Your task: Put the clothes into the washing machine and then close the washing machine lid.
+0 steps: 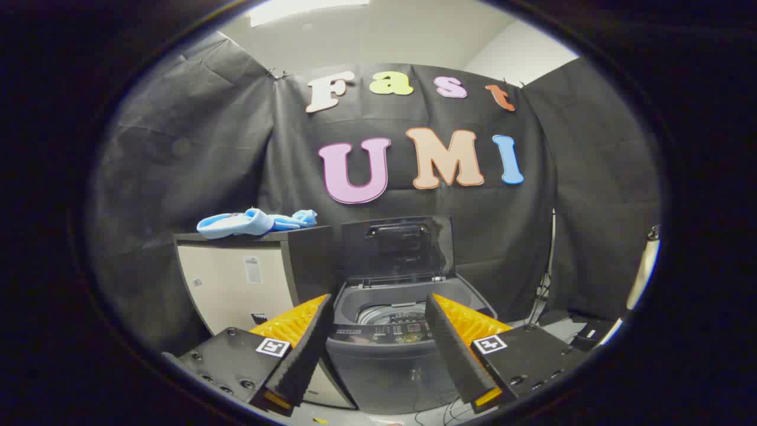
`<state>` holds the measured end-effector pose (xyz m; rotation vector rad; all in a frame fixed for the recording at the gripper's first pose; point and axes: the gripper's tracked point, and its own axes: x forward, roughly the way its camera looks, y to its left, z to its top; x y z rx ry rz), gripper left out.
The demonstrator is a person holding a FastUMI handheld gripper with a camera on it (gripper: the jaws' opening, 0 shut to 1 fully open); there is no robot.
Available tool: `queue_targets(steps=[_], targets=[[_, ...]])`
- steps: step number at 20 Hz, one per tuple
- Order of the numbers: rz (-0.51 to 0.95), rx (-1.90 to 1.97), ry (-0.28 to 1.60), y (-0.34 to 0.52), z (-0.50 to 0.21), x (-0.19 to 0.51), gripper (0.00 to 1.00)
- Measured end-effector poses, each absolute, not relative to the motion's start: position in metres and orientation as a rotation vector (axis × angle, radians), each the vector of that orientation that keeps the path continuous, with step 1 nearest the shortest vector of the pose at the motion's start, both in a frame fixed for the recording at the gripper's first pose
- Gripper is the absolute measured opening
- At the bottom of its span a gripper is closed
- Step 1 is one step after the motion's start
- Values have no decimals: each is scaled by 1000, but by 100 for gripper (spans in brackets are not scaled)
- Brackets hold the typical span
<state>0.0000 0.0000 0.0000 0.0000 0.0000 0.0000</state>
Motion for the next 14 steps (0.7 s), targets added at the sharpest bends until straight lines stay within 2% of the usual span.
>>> queue_targets(steps=[14], targets=[[-28,-4,-18,-10,7,6,97]])
